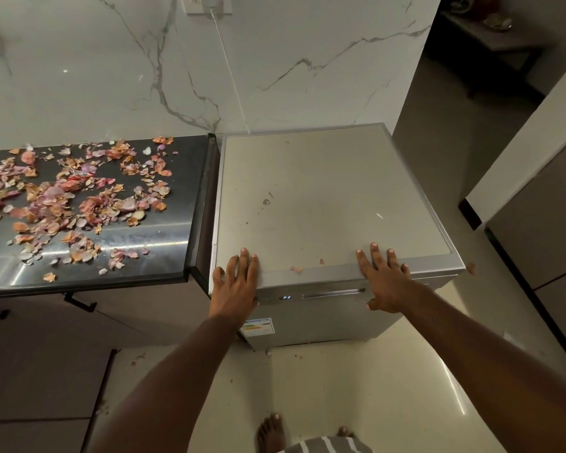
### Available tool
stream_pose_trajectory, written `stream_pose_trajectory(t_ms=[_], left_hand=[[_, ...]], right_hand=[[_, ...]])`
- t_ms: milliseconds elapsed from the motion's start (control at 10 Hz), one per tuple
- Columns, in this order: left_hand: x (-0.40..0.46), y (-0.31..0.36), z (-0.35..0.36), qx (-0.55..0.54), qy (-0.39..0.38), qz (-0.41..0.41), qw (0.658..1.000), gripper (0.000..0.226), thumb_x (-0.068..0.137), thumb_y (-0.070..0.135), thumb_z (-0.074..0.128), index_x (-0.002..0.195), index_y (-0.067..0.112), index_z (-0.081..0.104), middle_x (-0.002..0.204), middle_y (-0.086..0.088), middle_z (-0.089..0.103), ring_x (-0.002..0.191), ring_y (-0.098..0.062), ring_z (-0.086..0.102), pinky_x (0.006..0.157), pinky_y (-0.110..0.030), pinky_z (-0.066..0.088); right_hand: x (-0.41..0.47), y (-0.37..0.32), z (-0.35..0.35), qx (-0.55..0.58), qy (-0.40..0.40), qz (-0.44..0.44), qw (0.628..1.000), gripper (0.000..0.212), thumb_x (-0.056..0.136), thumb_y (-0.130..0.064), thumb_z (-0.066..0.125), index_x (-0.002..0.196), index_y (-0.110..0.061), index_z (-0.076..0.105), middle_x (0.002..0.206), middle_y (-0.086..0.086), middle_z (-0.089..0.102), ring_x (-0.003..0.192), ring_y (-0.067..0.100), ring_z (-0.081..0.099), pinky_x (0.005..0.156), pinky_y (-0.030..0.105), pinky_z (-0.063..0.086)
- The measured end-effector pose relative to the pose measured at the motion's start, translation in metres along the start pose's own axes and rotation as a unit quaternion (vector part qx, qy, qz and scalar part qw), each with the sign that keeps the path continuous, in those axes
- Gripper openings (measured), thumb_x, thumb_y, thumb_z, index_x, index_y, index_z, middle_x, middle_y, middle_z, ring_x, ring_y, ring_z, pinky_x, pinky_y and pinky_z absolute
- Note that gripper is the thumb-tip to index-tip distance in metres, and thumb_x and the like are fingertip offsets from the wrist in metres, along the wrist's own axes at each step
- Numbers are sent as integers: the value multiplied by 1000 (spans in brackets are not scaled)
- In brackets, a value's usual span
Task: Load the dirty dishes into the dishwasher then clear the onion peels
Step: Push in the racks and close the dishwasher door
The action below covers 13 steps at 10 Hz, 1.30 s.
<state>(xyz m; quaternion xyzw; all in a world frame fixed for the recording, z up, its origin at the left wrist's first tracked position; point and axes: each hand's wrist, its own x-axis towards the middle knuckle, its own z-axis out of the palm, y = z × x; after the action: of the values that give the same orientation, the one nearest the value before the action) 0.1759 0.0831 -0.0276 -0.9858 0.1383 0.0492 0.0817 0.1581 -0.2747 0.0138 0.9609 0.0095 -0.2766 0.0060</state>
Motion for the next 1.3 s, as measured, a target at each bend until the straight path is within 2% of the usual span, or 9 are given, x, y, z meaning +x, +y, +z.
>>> stream_pose_trajectory(t_ms=[300,500,800,1100,1300], left_hand=[[2,-4,3,4,1,19,1000,118,78,51,81,164,10,10,170,-19,10,150,-39,23,113,-64,32],[-1,-1,-1,1,-3,5,1000,116,74,47,85,162,9,21,168,-19,19,147,-39,30,109,-62,36],[-2,3,-6,-5,-11,-5,1000,118,81,50,80,164,11,6,171,-17,7,153,-38,20,117,-62,31],[-1,-5,-4,29,-8,30,999,116,76,52,82,162,6,19,167,-23,19,147,-41,30,109,-62,36],[0,-2,-9,8,-26,15,1000,120,77,55,81,163,10,9,169,-18,12,151,-39,23,116,-62,32]], right_hand=[[1,0,2,2,1,6,1000,134,85,-46,81,159,-27,-29,164,11,-38,154,46,-21,124,62,7],[0,0,1,8,-2,5,1000,135,84,-46,82,158,-28,-29,164,10,-39,153,46,-22,125,62,7],[0,-1,1,9,3,6,1000,134,85,-45,82,159,-28,-28,165,11,-37,154,46,-21,125,62,7],[2,1,4,15,4,1,1000,135,84,-45,83,158,-28,-29,163,11,-40,153,46,-24,124,63,5],[1,0,6,19,13,3,1000,136,84,-46,83,158,-28,-30,163,11,-41,152,45,-25,124,63,3]])
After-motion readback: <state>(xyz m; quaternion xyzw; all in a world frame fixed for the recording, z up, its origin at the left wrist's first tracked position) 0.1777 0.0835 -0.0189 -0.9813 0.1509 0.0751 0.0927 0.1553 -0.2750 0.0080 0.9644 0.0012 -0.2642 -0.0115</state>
